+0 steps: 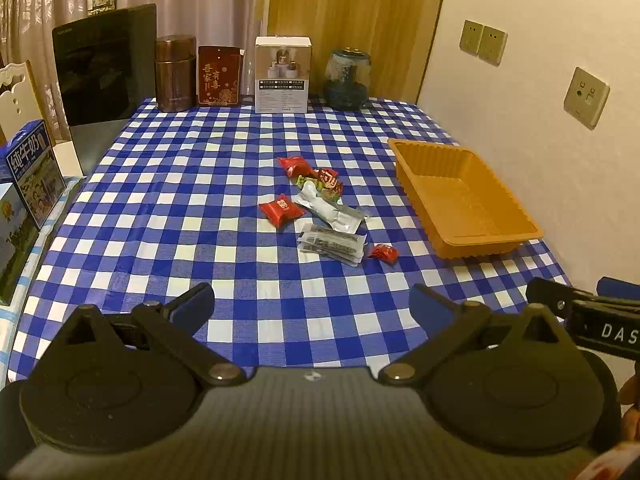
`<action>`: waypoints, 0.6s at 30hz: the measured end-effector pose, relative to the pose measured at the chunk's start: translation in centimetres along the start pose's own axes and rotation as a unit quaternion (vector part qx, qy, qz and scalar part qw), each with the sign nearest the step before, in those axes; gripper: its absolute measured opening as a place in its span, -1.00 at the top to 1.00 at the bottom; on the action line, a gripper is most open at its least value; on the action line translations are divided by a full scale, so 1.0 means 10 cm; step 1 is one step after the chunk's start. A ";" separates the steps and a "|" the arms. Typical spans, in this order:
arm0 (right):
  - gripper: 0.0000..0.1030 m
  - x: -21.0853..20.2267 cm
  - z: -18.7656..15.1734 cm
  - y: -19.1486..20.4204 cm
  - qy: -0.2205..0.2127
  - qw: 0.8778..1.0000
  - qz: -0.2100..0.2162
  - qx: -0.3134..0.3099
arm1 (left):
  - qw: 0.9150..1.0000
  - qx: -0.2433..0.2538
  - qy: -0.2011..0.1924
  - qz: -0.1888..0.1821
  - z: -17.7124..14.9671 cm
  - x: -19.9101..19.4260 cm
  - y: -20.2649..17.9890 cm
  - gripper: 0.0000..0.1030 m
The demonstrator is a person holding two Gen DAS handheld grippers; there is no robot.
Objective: Organize snacks
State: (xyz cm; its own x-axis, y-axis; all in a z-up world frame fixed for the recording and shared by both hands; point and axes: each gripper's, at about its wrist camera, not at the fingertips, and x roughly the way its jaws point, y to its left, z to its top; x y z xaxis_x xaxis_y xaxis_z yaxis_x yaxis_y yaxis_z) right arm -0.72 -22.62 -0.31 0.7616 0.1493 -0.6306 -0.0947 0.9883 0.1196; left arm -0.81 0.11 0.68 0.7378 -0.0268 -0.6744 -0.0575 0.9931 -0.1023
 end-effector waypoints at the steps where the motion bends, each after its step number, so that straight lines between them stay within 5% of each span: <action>1: -1.00 0.00 0.00 0.00 -0.001 1.000 -0.001 -0.001 | 1.000 0.001 0.000 0.000 0.00 0.01 0.01 -0.99; 18: -1.00 -0.01 0.01 -0.01 -0.002 1.000 -0.002 -0.001 | 1.000 0.000 -0.001 -0.001 0.01 0.02 0.02 -0.99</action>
State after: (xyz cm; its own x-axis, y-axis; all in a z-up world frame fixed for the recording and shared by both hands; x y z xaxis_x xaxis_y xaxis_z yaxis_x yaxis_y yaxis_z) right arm -0.76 -22.74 -0.16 0.7651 0.1443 -0.6275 -0.0923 0.9891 0.1149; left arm -0.62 0.36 0.58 0.7394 -0.0287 -0.6726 -0.0558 0.9930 -0.1037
